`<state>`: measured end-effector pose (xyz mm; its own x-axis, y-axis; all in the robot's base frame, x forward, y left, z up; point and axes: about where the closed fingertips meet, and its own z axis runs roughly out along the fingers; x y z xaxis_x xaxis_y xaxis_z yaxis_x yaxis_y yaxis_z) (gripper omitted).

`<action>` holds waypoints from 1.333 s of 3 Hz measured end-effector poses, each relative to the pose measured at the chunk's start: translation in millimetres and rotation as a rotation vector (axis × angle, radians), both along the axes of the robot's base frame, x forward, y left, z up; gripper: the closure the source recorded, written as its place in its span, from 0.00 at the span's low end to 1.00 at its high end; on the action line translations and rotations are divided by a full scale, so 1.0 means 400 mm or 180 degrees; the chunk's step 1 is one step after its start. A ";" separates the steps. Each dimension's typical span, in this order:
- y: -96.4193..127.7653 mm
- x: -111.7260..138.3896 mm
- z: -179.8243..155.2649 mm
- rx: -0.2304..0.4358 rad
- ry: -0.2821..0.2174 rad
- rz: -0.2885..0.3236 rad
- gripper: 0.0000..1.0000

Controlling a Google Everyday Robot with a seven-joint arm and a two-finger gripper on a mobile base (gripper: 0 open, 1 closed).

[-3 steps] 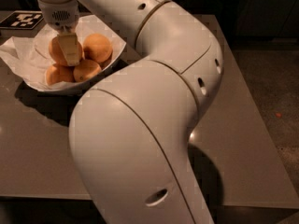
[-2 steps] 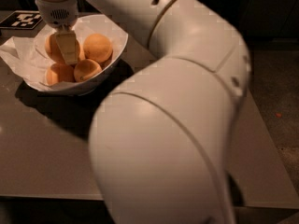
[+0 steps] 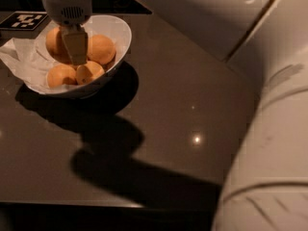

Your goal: Pick orange from white bowl

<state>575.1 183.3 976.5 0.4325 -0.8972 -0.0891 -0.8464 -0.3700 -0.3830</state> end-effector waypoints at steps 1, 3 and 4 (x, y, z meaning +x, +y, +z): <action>-0.043 -0.077 0.033 0.0211 -0.0104 0.0222 1.00; -0.129 -0.214 0.060 0.0638 -0.0246 0.0528 1.00; -0.129 -0.219 0.059 0.0648 -0.0239 0.0538 1.00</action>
Offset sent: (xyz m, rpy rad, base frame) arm -0.0950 -0.0590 0.0305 0.2423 -0.0853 0.2088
